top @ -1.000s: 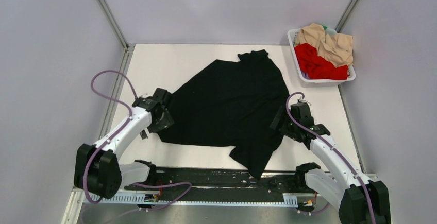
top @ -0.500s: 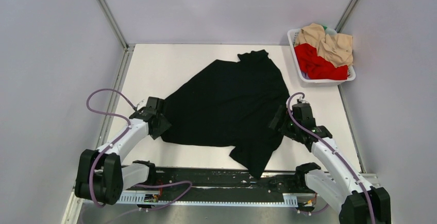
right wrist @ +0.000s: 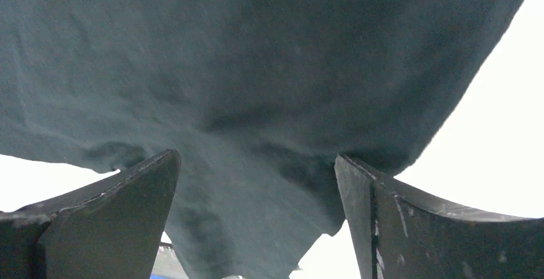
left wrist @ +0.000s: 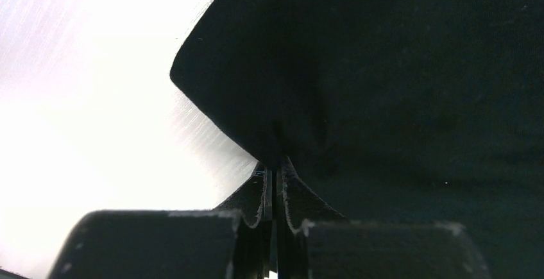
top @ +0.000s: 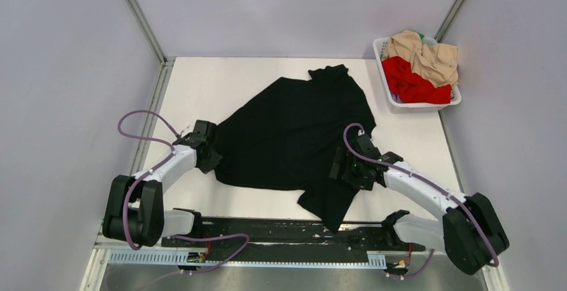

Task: Fold and stack the t-shirts
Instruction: Flatten out the tshirt

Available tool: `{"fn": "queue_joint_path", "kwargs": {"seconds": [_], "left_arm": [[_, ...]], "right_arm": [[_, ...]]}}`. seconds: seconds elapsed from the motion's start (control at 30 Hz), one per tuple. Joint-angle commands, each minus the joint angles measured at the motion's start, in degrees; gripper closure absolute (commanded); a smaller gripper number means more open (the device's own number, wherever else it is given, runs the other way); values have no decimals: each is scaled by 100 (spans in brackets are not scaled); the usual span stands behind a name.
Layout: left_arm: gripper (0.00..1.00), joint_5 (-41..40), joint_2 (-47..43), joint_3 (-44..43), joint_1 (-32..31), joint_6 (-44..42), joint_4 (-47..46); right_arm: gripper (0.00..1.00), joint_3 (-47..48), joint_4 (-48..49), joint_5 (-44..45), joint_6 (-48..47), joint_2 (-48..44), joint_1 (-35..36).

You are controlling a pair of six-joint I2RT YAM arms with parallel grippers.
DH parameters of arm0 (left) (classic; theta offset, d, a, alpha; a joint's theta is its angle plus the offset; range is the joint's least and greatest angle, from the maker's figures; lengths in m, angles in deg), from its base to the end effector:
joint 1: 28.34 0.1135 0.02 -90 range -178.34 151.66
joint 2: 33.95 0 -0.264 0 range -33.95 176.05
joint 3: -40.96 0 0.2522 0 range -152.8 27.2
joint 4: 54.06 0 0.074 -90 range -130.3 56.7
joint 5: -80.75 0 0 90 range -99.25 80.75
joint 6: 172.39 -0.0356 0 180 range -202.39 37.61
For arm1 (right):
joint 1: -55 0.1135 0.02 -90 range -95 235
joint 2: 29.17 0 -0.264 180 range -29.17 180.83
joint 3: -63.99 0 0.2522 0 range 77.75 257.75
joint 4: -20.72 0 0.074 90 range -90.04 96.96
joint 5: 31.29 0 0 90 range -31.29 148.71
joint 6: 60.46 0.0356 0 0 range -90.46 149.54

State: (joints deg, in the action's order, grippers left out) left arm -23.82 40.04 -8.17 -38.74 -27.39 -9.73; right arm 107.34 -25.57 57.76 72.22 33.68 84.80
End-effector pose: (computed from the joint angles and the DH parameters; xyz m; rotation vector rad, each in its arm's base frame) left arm 0.2126 -0.0299 0.1599 -1.0836 2.4749 0.0226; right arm 0.1578 0.0911 0.1643 0.3076 2.7697 0.3720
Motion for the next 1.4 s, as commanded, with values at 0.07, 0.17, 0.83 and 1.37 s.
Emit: {"fn": "queue_joint_path", "kwargs": {"seconds": [0.07, 0.17, 0.83, 1.37], "left_arm": [[100, -122, 168, 116, 20, -15, -91], [100, -68, 168, 189, 20, -47, -284], [100, 951, -435, 416, 20, -32, -717], [100, 1124, -837, 554, 11, -204, -812]], "right_arm": [[1, 918, 409, 1146, 305, 1646, -3], [0, 1467, 396, 1437, 123, 2539, -192], [0, 2806, -503, 1516, -594, 2018, -1429], [19, 1302, -973, 863, 357, 1132, -1075]]}}
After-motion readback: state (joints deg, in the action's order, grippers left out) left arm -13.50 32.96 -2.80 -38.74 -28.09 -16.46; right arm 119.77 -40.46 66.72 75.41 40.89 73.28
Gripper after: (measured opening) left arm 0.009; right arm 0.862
